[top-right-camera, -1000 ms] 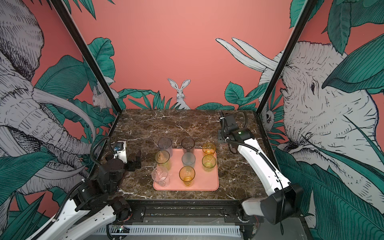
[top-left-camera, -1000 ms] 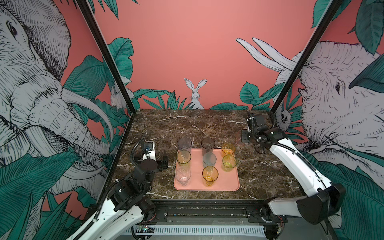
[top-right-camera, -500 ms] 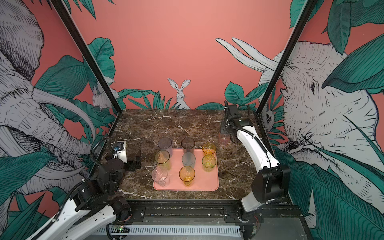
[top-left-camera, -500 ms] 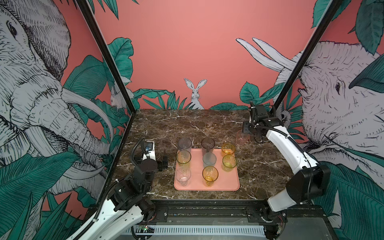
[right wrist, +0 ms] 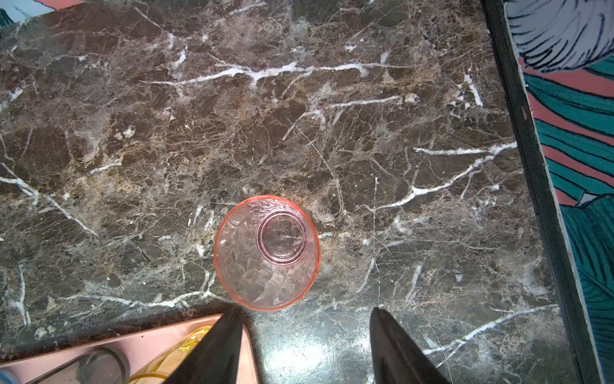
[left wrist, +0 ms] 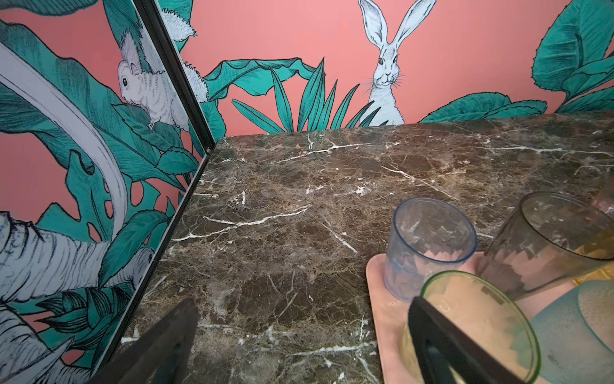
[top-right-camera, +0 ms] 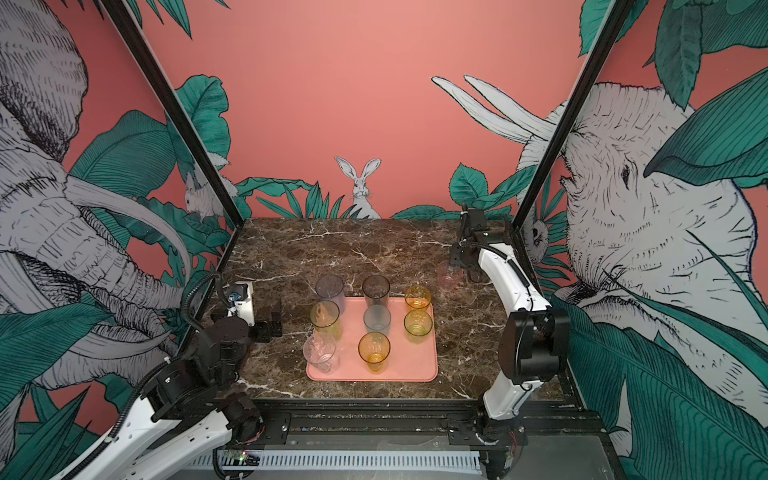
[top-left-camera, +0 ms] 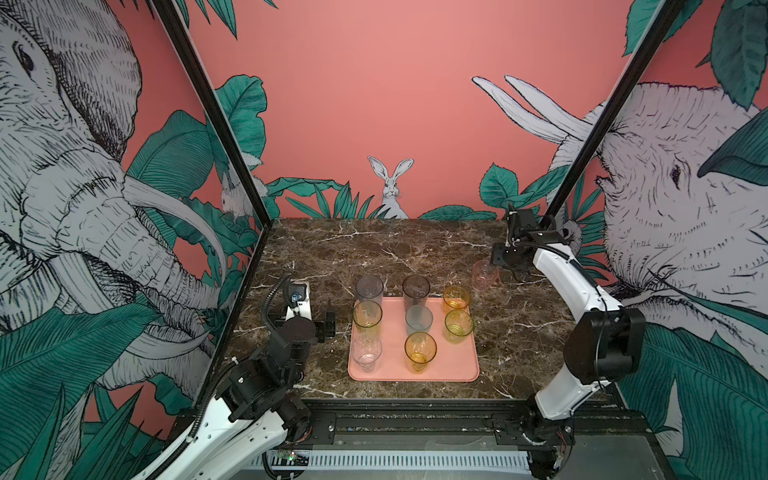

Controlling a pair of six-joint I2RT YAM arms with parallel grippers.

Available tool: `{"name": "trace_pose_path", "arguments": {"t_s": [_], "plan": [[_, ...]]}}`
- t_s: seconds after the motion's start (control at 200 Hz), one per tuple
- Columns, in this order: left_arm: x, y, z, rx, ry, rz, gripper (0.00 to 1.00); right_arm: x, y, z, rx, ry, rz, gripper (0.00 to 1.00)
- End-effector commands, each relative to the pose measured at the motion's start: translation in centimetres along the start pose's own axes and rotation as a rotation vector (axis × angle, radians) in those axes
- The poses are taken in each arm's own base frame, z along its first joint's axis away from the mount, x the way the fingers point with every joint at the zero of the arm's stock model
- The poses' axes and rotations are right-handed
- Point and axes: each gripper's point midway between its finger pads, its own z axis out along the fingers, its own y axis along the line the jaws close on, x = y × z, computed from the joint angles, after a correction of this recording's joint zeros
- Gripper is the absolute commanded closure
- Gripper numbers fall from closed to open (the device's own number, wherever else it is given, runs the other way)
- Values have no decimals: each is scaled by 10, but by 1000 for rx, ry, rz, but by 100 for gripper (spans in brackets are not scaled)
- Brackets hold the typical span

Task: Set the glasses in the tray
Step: 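Open the right gripper, raise it and move over the pink cup beyond the tray, then lower the open right gripper around the pink cup's rim and close it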

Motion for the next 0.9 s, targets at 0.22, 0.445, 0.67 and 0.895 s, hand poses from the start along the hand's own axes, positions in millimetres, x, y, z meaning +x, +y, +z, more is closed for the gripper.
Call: {"name": "trace_pose_path", "arguments": {"t_s": [0.22,0.445,0.67,0.895], "plan": [[4,5,0,-27,10,2,0,-6,-4,15,-28,25,45,36],[6,6,1,-35,16,7,0,-4,-5,30,-27,53,49,36],[4,5,2,-36,15,6,1,0,-5,45,-27,82,57,35],[6,4,3,-36,24,8,1,3,-6,56,-28,108,63,35]]}}
